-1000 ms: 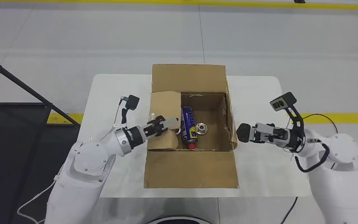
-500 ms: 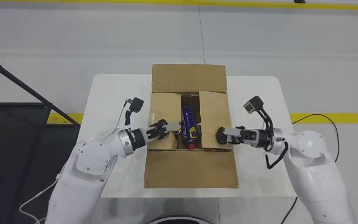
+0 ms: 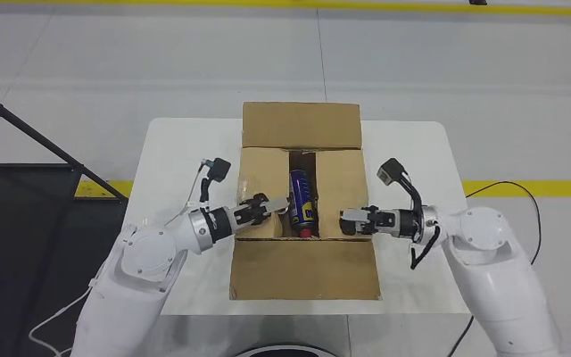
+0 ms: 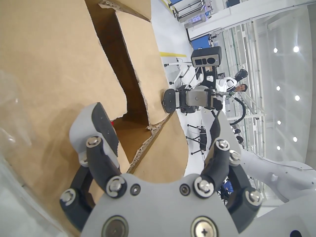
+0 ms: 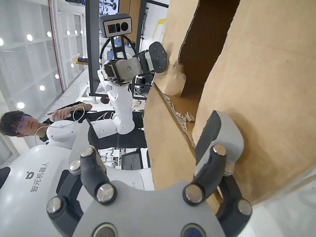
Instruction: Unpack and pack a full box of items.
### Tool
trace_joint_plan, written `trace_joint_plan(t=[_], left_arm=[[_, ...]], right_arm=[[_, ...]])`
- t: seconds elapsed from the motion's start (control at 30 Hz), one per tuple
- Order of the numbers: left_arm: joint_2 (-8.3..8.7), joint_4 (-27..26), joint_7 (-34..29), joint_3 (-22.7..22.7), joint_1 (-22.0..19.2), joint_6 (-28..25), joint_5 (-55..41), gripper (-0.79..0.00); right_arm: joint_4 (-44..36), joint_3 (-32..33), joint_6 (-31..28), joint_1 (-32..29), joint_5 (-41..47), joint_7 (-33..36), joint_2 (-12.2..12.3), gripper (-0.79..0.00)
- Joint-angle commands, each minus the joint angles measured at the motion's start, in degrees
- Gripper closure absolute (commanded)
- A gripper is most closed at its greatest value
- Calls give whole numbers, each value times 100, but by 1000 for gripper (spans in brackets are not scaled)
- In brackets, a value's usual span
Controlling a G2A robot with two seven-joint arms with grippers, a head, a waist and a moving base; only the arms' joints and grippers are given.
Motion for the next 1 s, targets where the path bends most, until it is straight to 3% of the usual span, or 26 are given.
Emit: trace_joint_plan(t=[0.0, 0.23, 0.4, 0.77, 0.97], left_arm=[[5, -36, 84, -37, 3, -10, -48, -785], [35, -198, 337, -614, 90, -128, -883, -785], [84, -26, 30, -1144, 158, -142, -1703, -785], [341, 398, -2290, -2230, 561, -340, -2254, -785], [455, 614, -3134, -2433, 802, -634, -2103, -785]], right_arm=[[-16, 76, -85, -1, 123, -77, 4, -785], [-43, 848, -471, -272, 437, -474, 92, -785], [94, 1215, -384, -571, 272, -537, 167, -785], [199, 910, 1, -650, 11, -140, 208, -785], [159, 597, 70, -484, -18, -194, 179, -785]])
